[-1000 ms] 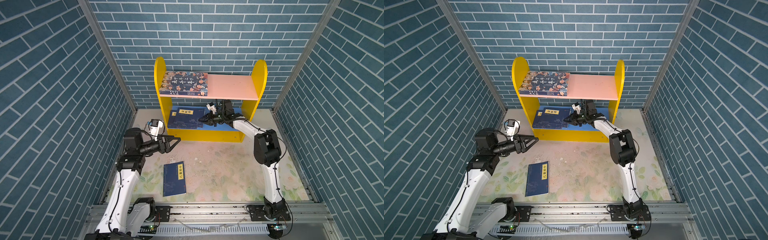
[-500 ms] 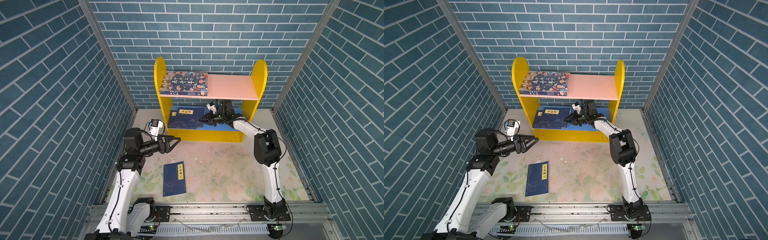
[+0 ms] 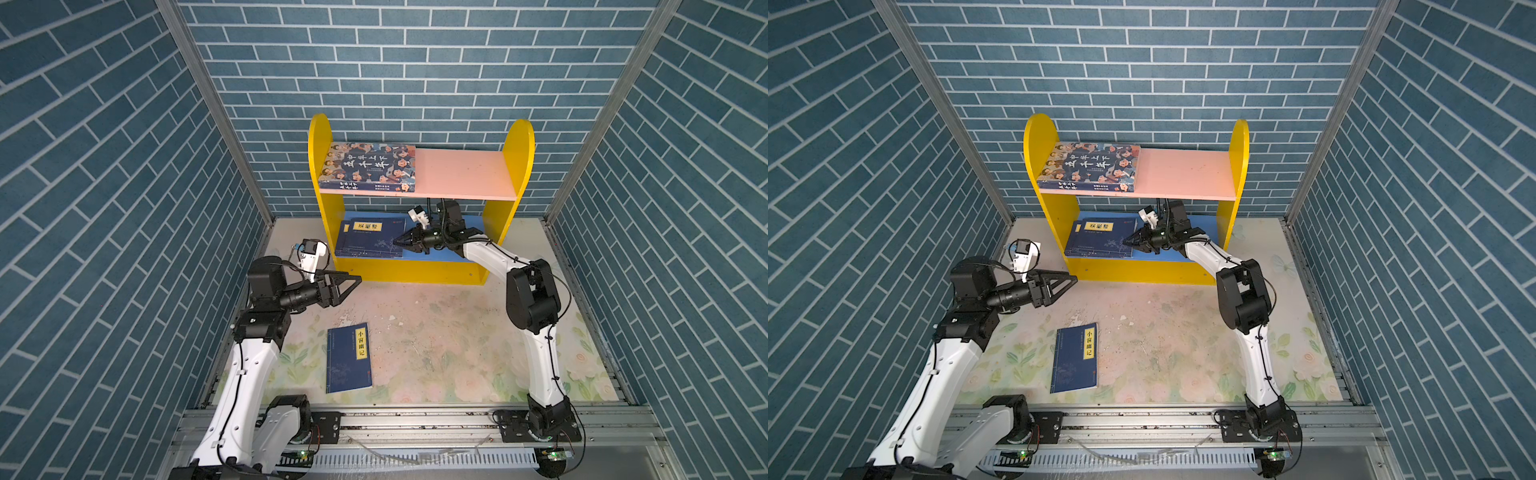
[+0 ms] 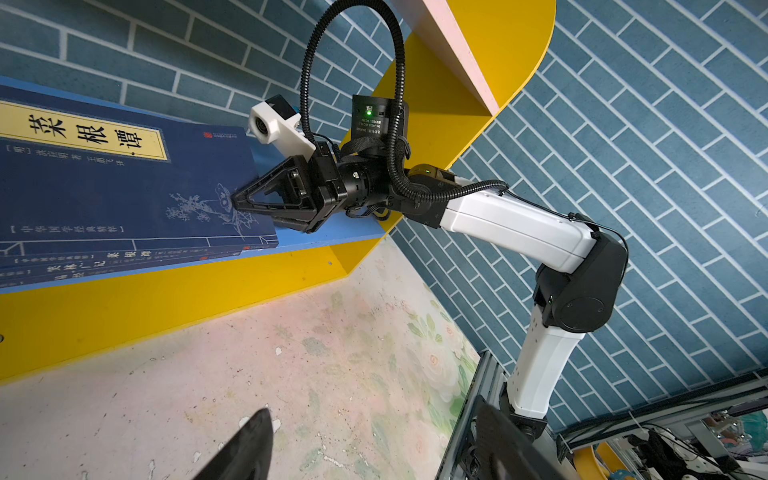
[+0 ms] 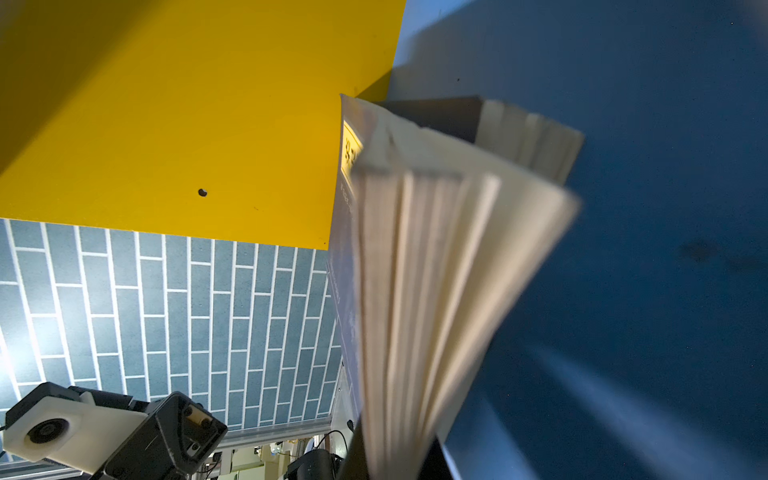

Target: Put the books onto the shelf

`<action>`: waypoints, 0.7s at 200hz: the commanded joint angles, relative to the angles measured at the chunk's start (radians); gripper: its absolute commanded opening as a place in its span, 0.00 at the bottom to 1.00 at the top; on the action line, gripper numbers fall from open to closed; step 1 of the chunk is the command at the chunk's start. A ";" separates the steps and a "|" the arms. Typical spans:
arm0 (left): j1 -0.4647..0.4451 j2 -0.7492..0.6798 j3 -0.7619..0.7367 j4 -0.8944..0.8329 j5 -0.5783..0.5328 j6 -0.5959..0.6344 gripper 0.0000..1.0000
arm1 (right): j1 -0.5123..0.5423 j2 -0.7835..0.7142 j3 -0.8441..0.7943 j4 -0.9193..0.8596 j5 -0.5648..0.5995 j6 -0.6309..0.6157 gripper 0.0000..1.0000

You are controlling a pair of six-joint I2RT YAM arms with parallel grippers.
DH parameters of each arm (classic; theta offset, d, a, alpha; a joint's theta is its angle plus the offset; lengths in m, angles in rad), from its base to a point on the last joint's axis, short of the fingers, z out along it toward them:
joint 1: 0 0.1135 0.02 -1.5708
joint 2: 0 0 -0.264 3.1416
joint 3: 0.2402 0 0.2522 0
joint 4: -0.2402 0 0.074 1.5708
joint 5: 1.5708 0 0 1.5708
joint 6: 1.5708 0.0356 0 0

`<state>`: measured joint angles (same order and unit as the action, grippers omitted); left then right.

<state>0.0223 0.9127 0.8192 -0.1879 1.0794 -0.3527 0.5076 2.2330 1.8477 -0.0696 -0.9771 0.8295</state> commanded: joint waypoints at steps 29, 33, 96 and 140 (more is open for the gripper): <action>0.008 -0.019 -0.011 0.019 0.020 0.002 0.78 | 0.005 -0.004 0.044 -0.033 0.014 -0.029 0.18; 0.008 -0.020 -0.011 0.021 0.019 0.001 0.78 | 0.005 -0.004 0.046 -0.047 0.020 -0.036 0.19; 0.008 -0.024 -0.014 0.021 0.019 0.001 0.78 | 0.002 -0.015 0.084 -0.176 0.102 -0.131 0.31; 0.008 -0.025 -0.015 0.020 0.018 0.006 0.78 | 0.003 -0.033 0.076 -0.162 0.134 -0.133 0.36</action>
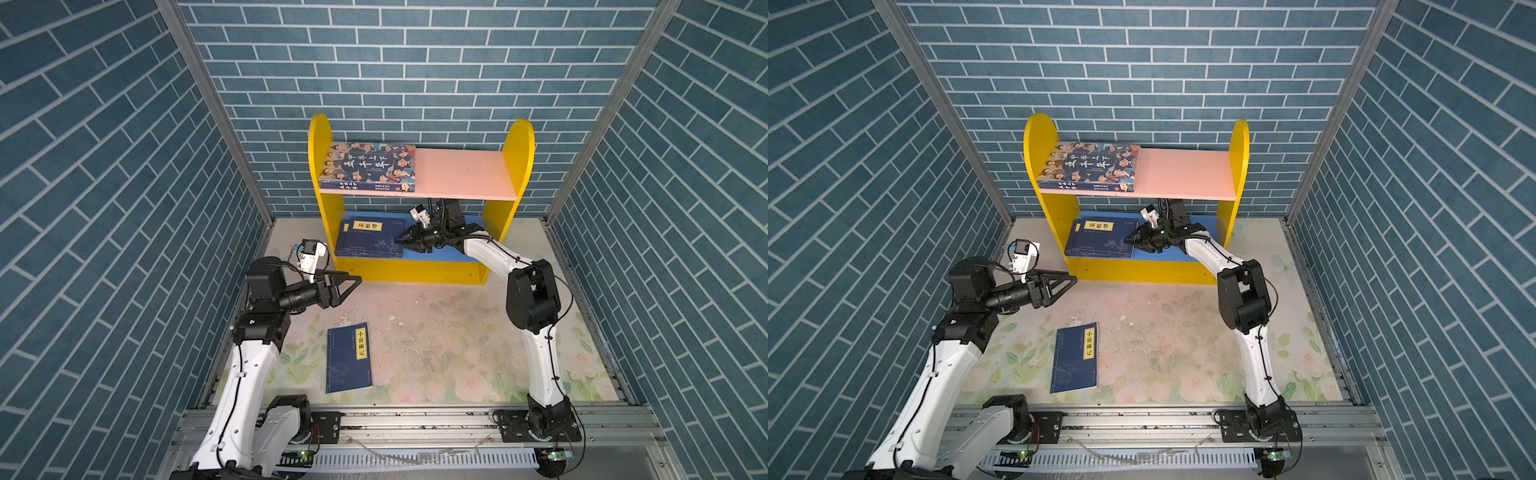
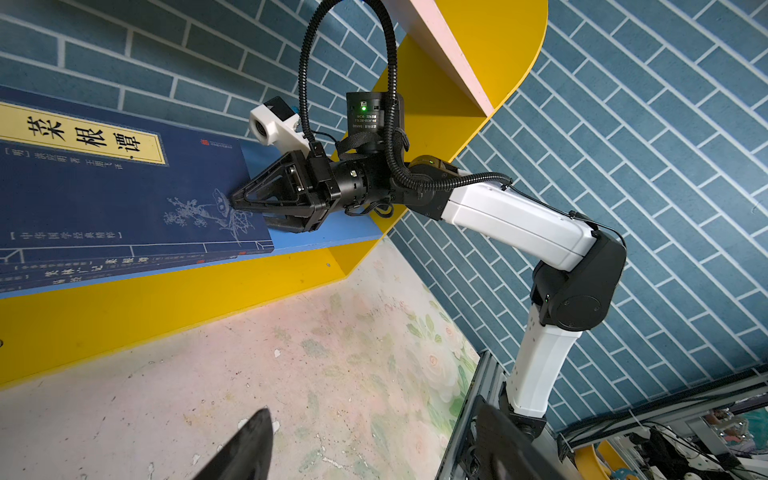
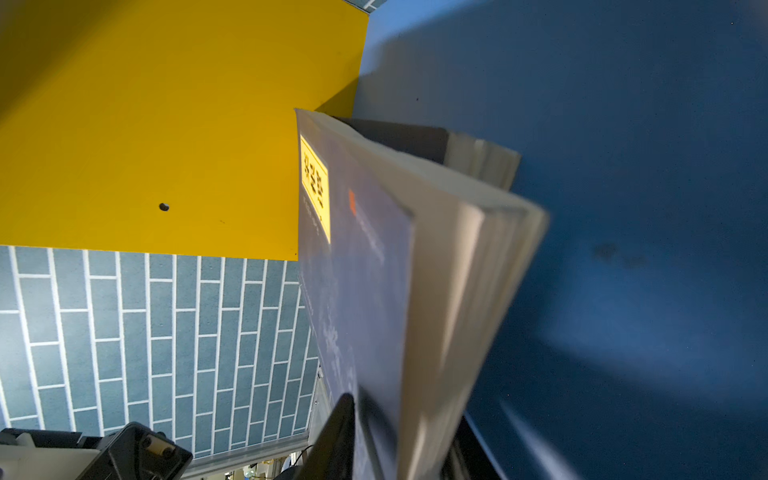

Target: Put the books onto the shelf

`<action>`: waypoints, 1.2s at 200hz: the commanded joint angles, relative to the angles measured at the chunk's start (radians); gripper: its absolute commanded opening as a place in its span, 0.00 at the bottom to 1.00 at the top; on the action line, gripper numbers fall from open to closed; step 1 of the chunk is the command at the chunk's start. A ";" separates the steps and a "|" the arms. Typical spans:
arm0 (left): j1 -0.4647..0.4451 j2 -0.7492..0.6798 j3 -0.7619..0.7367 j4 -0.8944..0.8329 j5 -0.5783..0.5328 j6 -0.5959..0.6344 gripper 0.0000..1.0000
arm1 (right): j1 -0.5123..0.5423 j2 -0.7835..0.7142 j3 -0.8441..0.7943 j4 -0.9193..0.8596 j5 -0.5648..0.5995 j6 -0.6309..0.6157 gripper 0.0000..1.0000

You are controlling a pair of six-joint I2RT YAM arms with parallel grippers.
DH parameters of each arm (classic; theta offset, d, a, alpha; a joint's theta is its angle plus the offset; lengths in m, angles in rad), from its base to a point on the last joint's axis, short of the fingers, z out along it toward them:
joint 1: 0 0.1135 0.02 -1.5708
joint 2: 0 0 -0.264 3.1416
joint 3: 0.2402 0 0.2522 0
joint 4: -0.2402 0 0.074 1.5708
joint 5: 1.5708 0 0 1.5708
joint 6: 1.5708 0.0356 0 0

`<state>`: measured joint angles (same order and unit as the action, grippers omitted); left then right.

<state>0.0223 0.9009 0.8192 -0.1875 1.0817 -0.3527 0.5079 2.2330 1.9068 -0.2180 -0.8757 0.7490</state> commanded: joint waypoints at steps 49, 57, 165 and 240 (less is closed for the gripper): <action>0.008 -0.013 -0.018 0.018 0.014 0.005 0.78 | 0.003 -0.115 -0.035 0.024 0.055 -0.053 0.39; 0.008 -0.012 -0.018 0.019 0.014 0.007 0.78 | 0.003 -0.129 -0.050 0.034 0.060 -0.051 0.39; 0.008 -0.009 -0.015 0.014 0.012 0.006 0.78 | 0.001 -0.135 -0.078 0.024 0.082 -0.053 0.28; 0.008 -0.010 -0.013 0.012 0.009 0.007 0.78 | 0.001 -0.095 -0.026 0.013 0.089 -0.045 0.13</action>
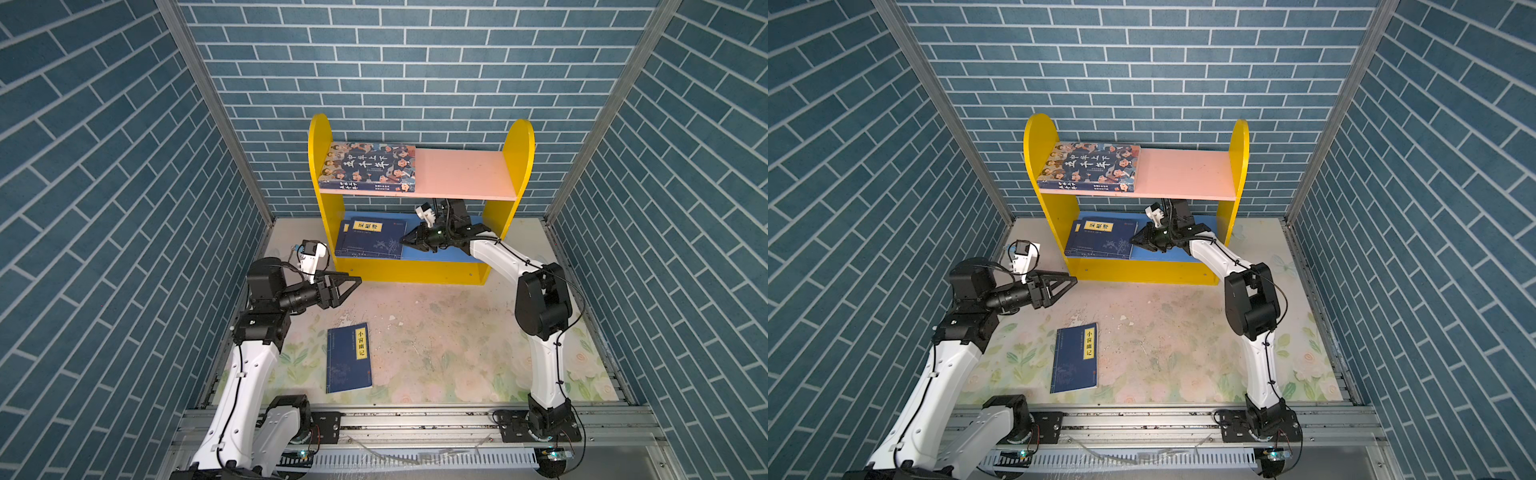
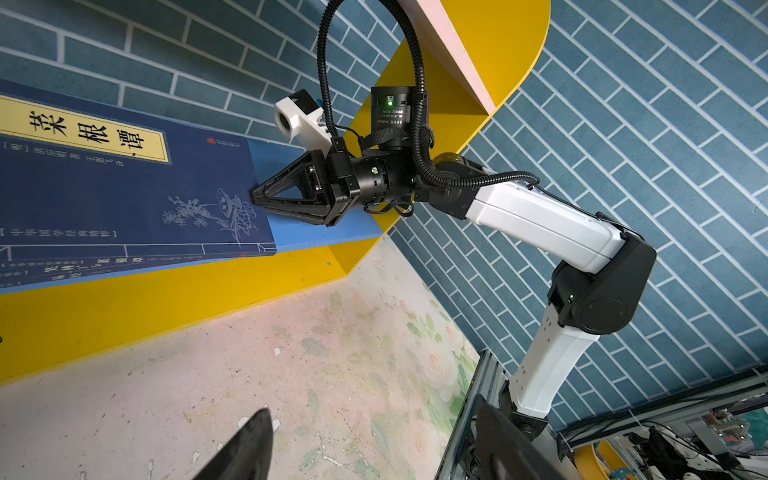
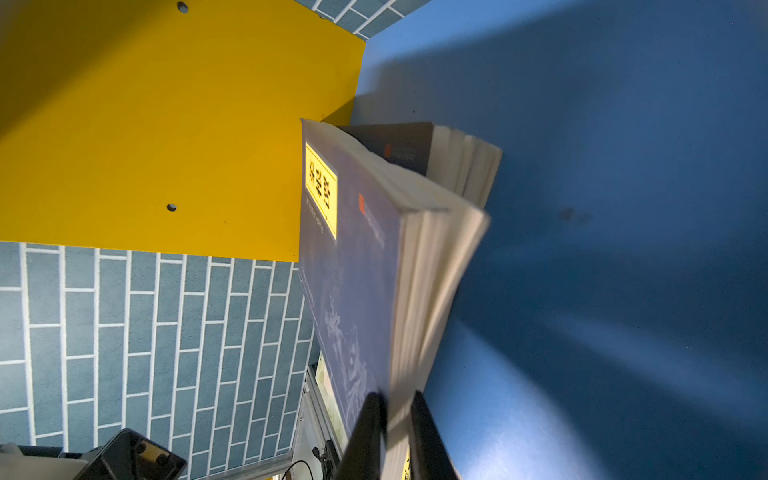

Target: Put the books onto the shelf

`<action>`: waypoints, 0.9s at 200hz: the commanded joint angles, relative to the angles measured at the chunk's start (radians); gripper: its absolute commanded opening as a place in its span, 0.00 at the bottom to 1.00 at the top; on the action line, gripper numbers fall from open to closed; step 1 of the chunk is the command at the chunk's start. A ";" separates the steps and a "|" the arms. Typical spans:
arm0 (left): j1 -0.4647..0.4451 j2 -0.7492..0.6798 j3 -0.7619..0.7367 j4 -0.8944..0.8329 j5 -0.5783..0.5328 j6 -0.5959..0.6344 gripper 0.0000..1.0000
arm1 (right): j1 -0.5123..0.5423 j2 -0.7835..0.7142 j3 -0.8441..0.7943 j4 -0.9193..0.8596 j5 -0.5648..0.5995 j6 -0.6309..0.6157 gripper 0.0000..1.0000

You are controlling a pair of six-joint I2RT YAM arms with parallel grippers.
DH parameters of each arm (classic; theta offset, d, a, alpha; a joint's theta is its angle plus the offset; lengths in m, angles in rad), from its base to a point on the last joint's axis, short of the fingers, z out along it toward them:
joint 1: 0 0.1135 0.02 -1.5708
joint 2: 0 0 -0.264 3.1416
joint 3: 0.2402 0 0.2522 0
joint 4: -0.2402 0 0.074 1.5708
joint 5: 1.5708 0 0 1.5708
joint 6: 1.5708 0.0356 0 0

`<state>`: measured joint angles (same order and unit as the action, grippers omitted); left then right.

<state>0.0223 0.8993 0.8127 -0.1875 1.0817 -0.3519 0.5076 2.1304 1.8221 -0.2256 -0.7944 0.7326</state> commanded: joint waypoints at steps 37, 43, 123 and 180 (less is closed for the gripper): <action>0.008 -0.010 -0.005 0.009 0.009 0.005 0.78 | 0.002 0.030 0.084 0.017 0.008 -0.029 0.11; 0.008 -0.010 -0.006 0.010 0.009 0.006 0.78 | 0.001 0.033 0.088 0.017 0.006 -0.029 0.11; 0.008 -0.011 -0.010 0.012 0.009 0.005 0.78 | 0.004 0.056 0.122 0.029 0.004 -0.010 0.09; 0.008 -0.016 -0.010 0.014 0.011 0.005 0.78 | 0.018 0.110 0.173 0.014 -0.001 -0.007 0.09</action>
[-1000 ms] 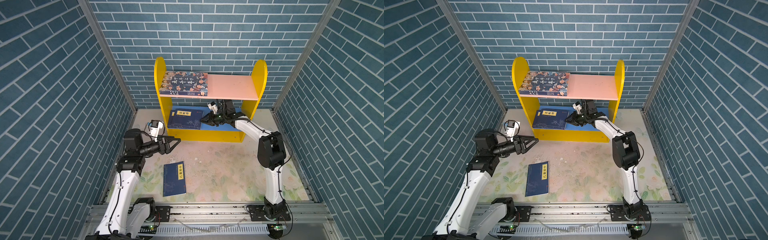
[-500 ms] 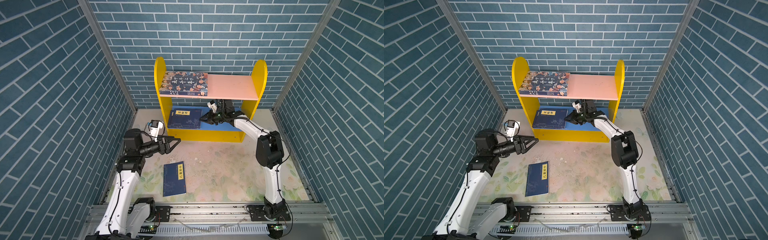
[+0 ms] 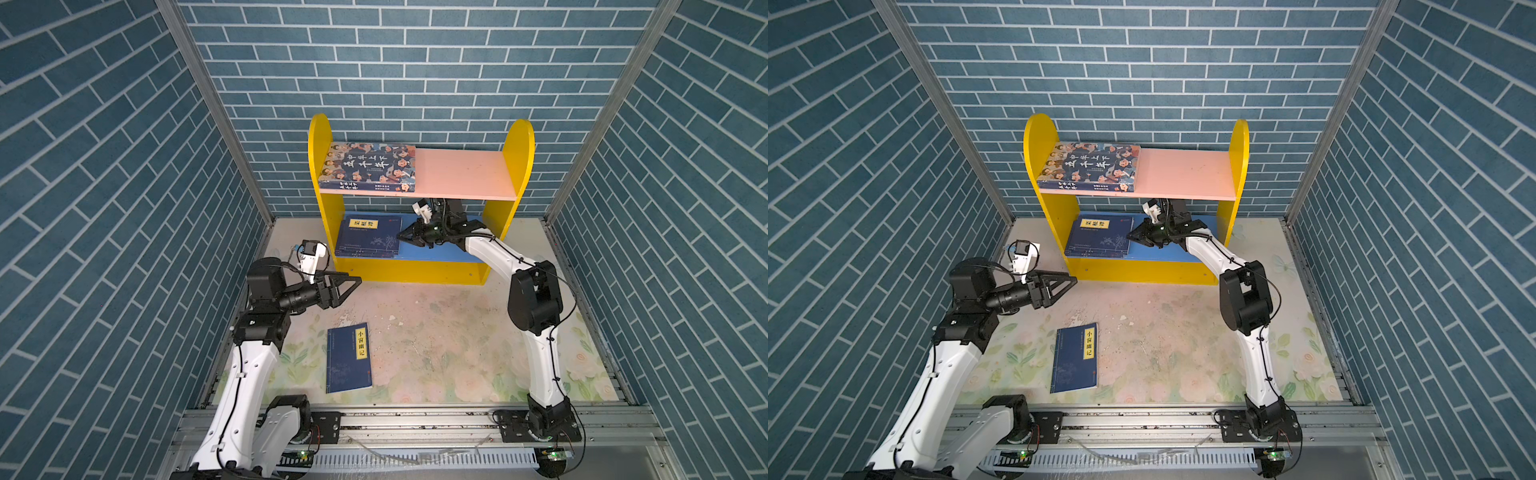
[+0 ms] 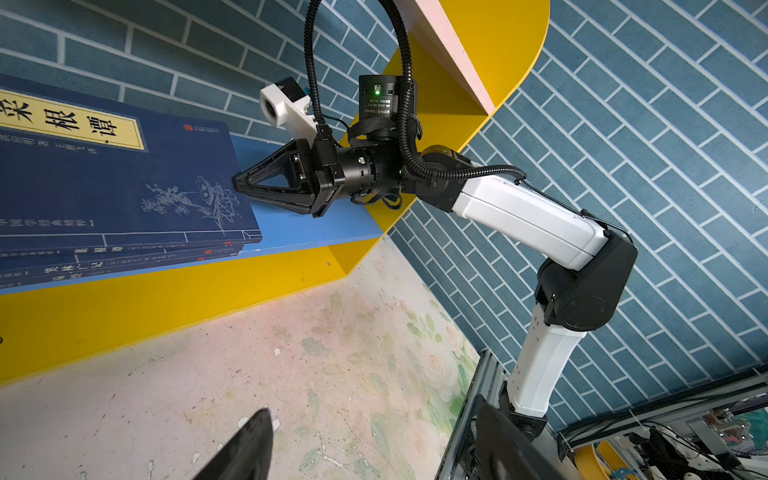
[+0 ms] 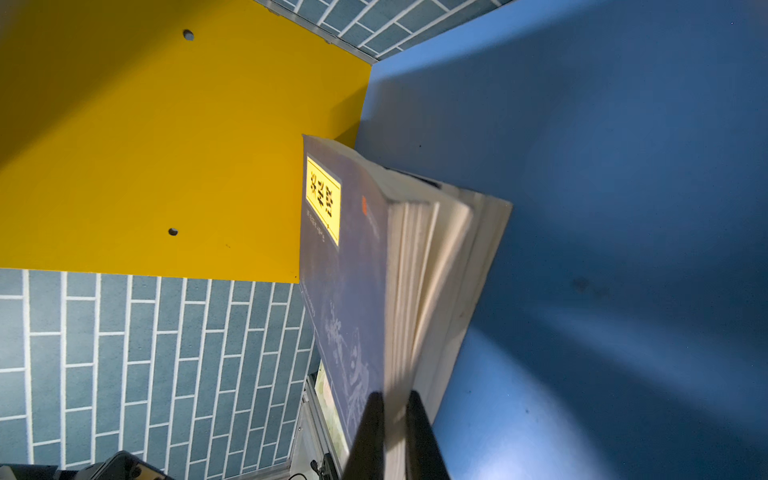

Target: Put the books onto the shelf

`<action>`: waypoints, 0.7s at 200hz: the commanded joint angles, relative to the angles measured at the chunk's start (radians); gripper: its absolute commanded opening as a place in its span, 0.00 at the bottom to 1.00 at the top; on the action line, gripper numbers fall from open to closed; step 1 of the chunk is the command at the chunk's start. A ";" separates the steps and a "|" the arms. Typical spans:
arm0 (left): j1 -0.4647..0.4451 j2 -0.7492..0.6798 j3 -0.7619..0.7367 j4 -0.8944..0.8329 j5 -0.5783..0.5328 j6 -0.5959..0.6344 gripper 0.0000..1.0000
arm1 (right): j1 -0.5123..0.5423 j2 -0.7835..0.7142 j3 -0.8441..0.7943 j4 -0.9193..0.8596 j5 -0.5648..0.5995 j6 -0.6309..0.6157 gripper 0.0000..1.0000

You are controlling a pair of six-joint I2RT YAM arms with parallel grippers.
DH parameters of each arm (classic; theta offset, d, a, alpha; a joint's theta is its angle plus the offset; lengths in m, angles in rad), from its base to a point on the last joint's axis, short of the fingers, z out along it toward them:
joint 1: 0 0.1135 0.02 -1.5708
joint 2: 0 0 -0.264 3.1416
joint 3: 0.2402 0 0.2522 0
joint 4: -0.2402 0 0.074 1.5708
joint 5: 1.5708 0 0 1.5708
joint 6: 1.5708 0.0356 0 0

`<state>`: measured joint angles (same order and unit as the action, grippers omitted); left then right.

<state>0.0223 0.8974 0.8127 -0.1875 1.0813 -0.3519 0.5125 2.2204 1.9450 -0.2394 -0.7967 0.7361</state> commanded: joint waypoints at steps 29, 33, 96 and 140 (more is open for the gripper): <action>0.008 -0.018 -0.011 0.014 0.014 0.005 0.78 | 0.018 0.027 0.055 0.026 0.002 -0.012 0.08; 0.008 -0.017 -0.011 0.013 0.016 0.005 0.78 | 0.018 0.029 0.058 0.025 0.001 -0.012 0.08; 0.008 -0.019 -0.013 0.015 0.017 0.006 0.78 | 0.020 0.031 0.068 0.014 -0.013 -0.043 0.05; 0.008 -0.020 -0.014 0.016 0.017 0.007 0.78 | 0.018 0.033 0.071 0.008 -0.024 -0.063 0.03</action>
<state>0.0223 0.8902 0.8124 -0.1875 1.0817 -0.3519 0.5240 2.2444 1.9720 -0.2394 -0.8066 0.7345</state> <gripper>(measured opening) 0.782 0.103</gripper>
